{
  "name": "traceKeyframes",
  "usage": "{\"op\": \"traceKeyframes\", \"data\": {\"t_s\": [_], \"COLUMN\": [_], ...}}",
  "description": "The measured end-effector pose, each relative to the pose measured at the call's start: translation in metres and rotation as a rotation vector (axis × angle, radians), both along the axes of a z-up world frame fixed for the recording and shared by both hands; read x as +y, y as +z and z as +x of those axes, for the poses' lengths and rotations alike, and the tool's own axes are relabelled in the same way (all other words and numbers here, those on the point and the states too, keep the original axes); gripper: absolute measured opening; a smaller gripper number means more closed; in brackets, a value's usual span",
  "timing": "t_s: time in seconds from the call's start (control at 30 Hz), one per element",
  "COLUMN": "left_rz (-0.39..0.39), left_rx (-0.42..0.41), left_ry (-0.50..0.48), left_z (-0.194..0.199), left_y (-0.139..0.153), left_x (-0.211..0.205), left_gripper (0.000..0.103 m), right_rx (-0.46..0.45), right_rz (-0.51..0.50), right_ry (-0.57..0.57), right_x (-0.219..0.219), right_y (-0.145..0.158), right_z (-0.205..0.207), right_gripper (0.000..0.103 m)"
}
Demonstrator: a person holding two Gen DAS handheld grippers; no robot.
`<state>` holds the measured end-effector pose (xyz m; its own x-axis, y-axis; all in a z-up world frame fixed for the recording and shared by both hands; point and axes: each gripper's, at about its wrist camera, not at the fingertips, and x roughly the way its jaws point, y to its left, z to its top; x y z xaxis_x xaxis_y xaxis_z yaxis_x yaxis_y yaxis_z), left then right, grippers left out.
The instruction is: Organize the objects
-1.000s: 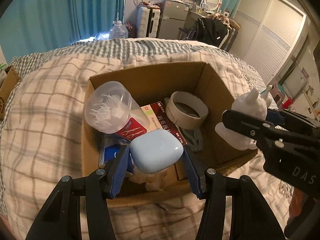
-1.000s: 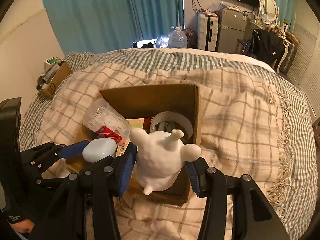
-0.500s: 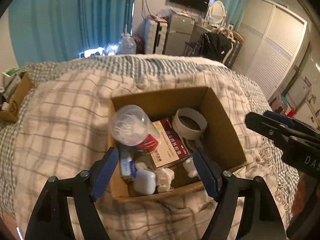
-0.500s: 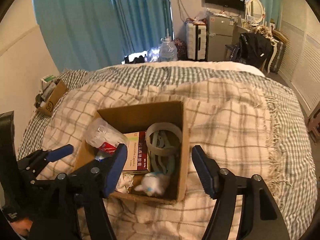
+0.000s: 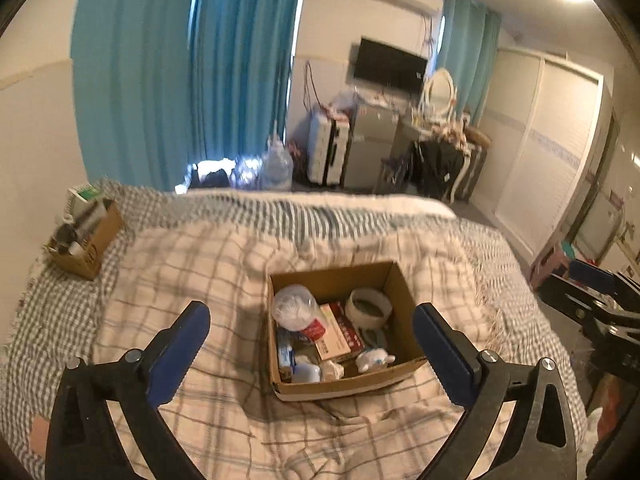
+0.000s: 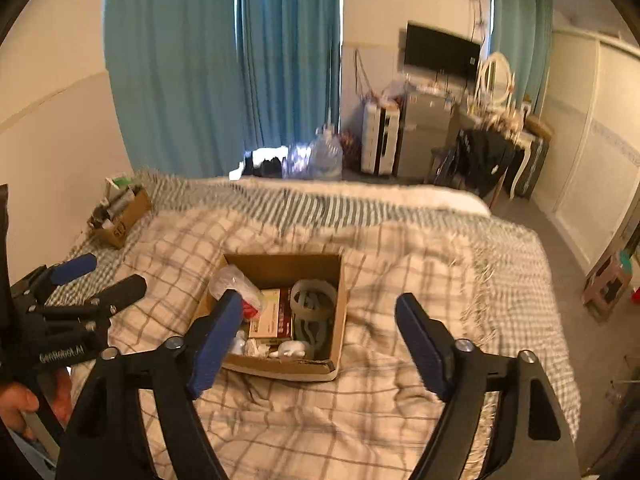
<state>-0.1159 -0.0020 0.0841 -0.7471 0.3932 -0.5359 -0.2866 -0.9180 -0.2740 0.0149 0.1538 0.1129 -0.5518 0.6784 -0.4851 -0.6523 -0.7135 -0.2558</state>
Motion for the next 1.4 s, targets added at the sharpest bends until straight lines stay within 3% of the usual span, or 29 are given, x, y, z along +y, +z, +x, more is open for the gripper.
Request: {"op": "traceKeyframes", "data": {"t_s": [0.23,0.37,0.53,0.67,0.87,1.4], "left_rz": [0.005,-0.014,-0.053,-0.088,-0.086,-0.080], "left_rx": [0.079,0.132,0.204,0.177,0.094,0.050], "left_ry": [0.057,0.123,0.108,0.081,0.078,0.083], "left_z": [0.036,0.057,0.066,0.057,0.041,0.035], "left_y": [0.014,0.005,-0.025,-0.058,-0.094,-0.107], "left_x": [-0.012,-0.011,0.006,0.024,0.035,0.032], "left_gripper": [0.103,0.103,0.103,0.103,0.103,0.103], "right_rx": [0.068,0.065,0.093,0.075,0.062,0.052], "right_rz": [0.093,0.165,0.166,0.198,0.123,0.117], "right_ry": [-0.004,-0.047,-0.045,-0.061,-0.065,-0.046], "right_x": [-0.033,-0.032,-0.013,0.009,0.038,0.034], "right_y": [0.014,-0.003,-0.038,-0.077,-0.111,-0.117], "right_z": [0.034,0.042,0.043,0.034,0.026,0.017], "right_gripper": [0.101,0.103,0.103,0.103,0.103,0.103]}}
